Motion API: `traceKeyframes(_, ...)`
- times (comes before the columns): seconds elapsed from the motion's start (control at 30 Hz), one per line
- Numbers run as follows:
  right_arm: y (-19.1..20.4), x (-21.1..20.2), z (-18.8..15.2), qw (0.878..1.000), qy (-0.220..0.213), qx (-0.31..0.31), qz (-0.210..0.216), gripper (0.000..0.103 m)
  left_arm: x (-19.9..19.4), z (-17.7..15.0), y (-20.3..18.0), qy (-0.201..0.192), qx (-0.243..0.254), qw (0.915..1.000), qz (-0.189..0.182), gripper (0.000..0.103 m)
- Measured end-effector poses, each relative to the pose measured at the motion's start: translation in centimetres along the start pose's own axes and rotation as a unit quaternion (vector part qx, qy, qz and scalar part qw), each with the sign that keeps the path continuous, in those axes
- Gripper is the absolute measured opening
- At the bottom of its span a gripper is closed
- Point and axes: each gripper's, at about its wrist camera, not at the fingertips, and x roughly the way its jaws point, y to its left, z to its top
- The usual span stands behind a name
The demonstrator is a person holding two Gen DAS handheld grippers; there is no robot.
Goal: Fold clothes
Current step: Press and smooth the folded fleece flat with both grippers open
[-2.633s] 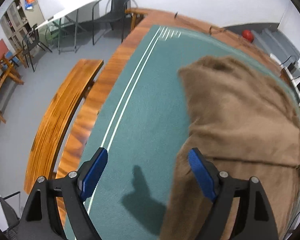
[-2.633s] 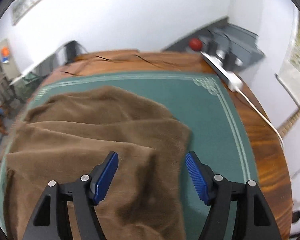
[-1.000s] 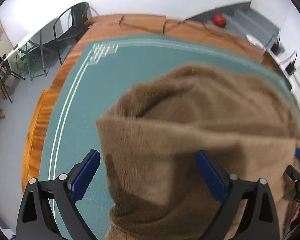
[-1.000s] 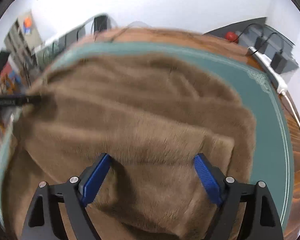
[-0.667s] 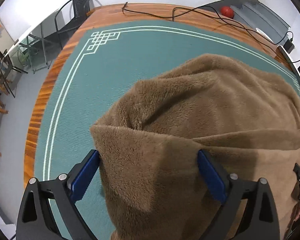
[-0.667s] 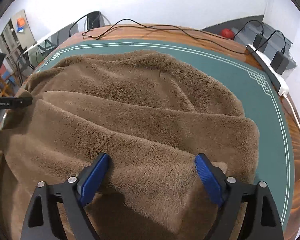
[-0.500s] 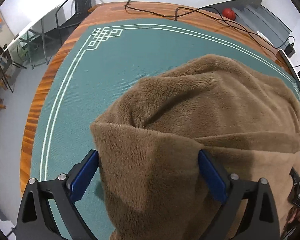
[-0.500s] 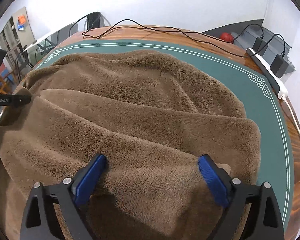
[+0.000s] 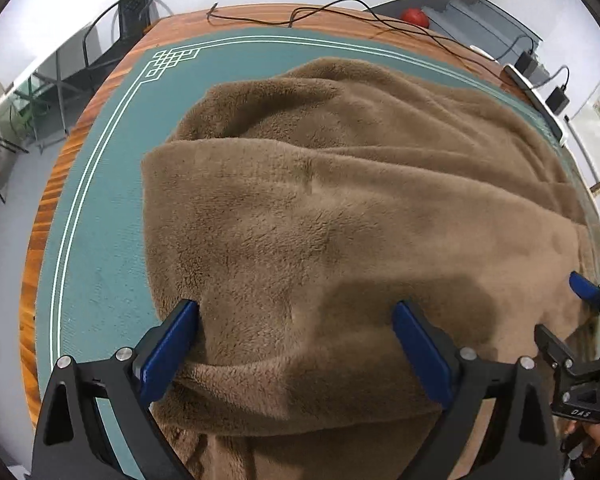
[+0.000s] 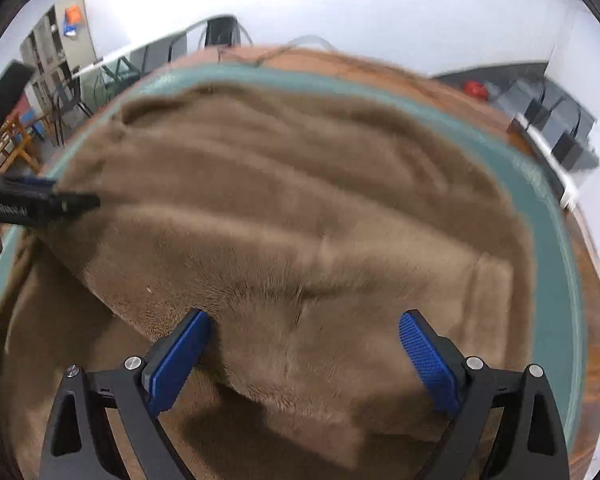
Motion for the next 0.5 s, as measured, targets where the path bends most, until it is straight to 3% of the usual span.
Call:
traceKeyframes(0.13,-0.1,0.9,-0.2,1.000,0.008,0.009,0.007,0.102,0.4,0.0,0.2,0.001,0.000,1.0000,-0.002,0.102)
traceKeyframes(0.3,-0.3,0.2,0.0,1.000,0.015,0.014,0.000,0.102,-2.5,-1.0,-0.2,0.006,-0.013,0.9998,-0.010,0.102)
traceKeyframes(0.5,1.8,-4.3,-2.3,0.999,0.003,-0.014,0.045,0.102,-5.9,-4.7,-3.9,0.008,0.045,0.9988,-0.019,0.102)
